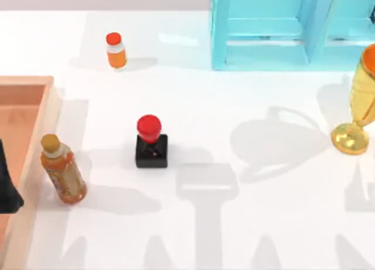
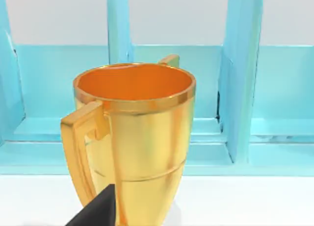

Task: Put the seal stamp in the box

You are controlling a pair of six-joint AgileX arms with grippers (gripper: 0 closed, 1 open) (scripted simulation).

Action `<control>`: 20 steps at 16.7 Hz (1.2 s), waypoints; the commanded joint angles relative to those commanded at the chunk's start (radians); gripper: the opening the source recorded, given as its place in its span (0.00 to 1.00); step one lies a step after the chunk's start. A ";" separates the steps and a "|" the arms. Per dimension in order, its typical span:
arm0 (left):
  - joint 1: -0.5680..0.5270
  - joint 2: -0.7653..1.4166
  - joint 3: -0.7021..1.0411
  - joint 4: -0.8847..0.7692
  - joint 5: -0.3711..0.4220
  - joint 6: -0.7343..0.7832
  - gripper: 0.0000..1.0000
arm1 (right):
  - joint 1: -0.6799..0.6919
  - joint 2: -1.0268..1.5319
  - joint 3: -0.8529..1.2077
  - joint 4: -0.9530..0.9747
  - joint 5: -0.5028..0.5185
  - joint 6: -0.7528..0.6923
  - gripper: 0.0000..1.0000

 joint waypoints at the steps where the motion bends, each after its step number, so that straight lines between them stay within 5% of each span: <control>1: 0.000 0.000 0.000 0.000 0.000 0.000 1.00 | 0.000 0.000 0.000 0.000 0.000 0.000 1.00; 7: -0.051 0.119 0.141 -0.098 0.003 -0.073 1.00 | 0.000 0.000 0.000 0.000 0.000 0.000 1.00; 20: -0.277 1.100 1.060 -0.739 0.005 -0.270 1.00 | 0.000 0.000 0.000 0.000 0.000 0.000 1.00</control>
